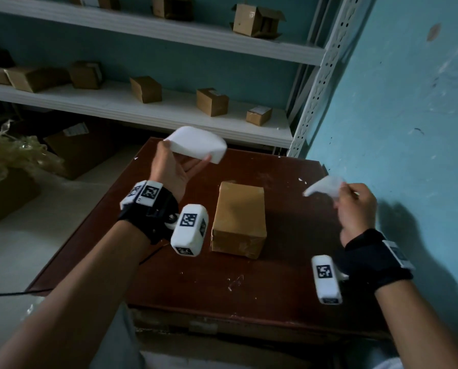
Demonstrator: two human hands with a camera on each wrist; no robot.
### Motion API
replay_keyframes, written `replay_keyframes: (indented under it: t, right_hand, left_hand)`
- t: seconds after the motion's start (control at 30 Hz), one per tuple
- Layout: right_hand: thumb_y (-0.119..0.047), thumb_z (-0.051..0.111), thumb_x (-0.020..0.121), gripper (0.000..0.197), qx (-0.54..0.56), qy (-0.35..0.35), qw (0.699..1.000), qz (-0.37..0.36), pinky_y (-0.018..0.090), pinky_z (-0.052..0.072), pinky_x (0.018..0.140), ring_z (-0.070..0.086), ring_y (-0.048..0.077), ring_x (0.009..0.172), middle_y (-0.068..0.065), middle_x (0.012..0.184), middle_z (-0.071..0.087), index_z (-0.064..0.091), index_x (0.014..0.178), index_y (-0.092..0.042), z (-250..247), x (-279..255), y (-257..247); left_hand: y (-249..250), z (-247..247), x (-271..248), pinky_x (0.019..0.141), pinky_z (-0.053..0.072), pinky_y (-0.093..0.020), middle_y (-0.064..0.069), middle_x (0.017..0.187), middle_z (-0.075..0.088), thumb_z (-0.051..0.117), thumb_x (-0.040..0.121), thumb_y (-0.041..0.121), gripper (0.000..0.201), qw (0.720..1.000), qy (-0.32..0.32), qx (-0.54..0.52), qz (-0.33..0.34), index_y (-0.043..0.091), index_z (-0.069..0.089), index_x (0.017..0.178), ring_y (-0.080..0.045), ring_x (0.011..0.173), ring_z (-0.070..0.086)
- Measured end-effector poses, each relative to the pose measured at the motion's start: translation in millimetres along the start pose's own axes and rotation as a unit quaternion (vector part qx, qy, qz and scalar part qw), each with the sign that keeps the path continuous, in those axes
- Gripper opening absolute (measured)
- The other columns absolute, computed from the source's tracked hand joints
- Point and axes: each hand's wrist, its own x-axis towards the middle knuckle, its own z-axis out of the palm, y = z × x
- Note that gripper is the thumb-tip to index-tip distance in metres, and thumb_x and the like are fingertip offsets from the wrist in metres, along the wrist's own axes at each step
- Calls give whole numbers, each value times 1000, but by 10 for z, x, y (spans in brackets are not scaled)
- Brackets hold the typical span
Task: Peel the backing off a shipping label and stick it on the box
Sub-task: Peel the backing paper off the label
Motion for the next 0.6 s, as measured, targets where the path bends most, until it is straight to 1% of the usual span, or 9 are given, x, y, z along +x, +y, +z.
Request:
replay_keyframes:
  t: [0.07, 0.1, 0.2, 0.23, 0.3, 0.33, 0.43, 0.53, 0.6]
  right_hand:
    - [-29, 51, 95, 18, -6, 33, 999, -2, 43, 52, 77, 61, 31, 87, 17, 94, 64, 58, 91, -13, -94, 93, 20]
    - [-30, 50, 96, 18, -6, 38, 999, -11, 43, 52, 76, 61, 29, 86, 18, 95, 65, 57, 92, -14, -113, 112, 17]
    - [-34, 49, 97, 21, -3, 35, 998, -49, 33, 46, 68, 60, 26, 82, 17, 95, 65, 56, 93, -14, -111, 130, 2]
    - [-35, 48, 97, 24, -5, 34, 997, -65, 33, 46, 68, 61, 27, 81, 17, 92, 65, 56, 93, -13, -106, 125, -6]
    - [-36, 47, 96, 25, -21, 38, 993, -106, 38, 50, 70, 63, 31, 81, 16, 88, 65, 55, 91, -13, -110, 124, -29]
    - [-35, 46, 96, 23, -34, 39, 990, -128, 38, 50, 70, 63, 33, 81, 16, 86, 64, 53, 90, -14, -117, 128, -34]
    - [-24, 46, 97, 12, -80, 33, 979, -183, 28, 41, 67, 61, 30, 80, 13, 89, 65, 52, 93, -14, -164, 132, -73]
    - [-16, 50, 94, 11, -137, 50, 957, -251, 30, 40, 69, 57, 28, 79, 13, 94, 62, 57, 95, -7, -218, 161, -72]
    - [-13, 53, 92, 6, -188, 42, 940, -282, 31, 40, 68, 56, 27, 74, 12, 95, 59, 58, 93, -8, -261, 187, -27]
  left_hand:
    - [79, -49, 15, 82, 58, -46, -21, 115, 59, 35, 103, 30, 28, 1000, 15, -6, 16, 13, 41, 125, -40, 105, 63]
    - [81, -53, 9, 83, 58, -46, -20, 114, 58, 35, 103, 31, 28, 1000, 19, 3, 22, 13, 40, 124, -39, 104, 64]
    - [2, -10, -34, 84, 58, -46, -18, 114, 58, 34, 104, 35, 26, 998, 22, 41, 30, 16, 40, 121, -35, 98, 65]
    - [-27, 11, -47, 83, 58, -46, -17, 115, 58, 34, 104, 35, 26, 998, 22, 52, 34, 16, 41, 121, -35, 96, 66]
    - [-73, 53, -65, 79, 59, -44, -18, 117, 58, 34, 103, 36, 27, 996, 19, 75, 37, 17, 41, 121, -34, 96, 66]
    - [-93, 68, -73, 78, 60, -43, -18, 120, 57, 34, 103, 36, 27, 996, 17, 84, 37, 18, 41, 121, -34, 96, 67]
    - [-148, 112, -91, 78, 60, -42, -18, 128, 53, 34, 103, 36, 26, 993, 9, 109, 41, 20, 41, 122, -33, 96, 67]
    - [-199, 172, -125, 78, 60, -42, -17, 132, 50, 34, 103, 37, 26, 990, 1, 130, 45, 23, 41, 123, -31, 96, 68]
    - [-250, 217, -152, 77, 60, -41, -17, 132, 50, 35, 103, 38, 27, 989, -1, 139, 44, 23, 40, 124, -31, 98, 67]
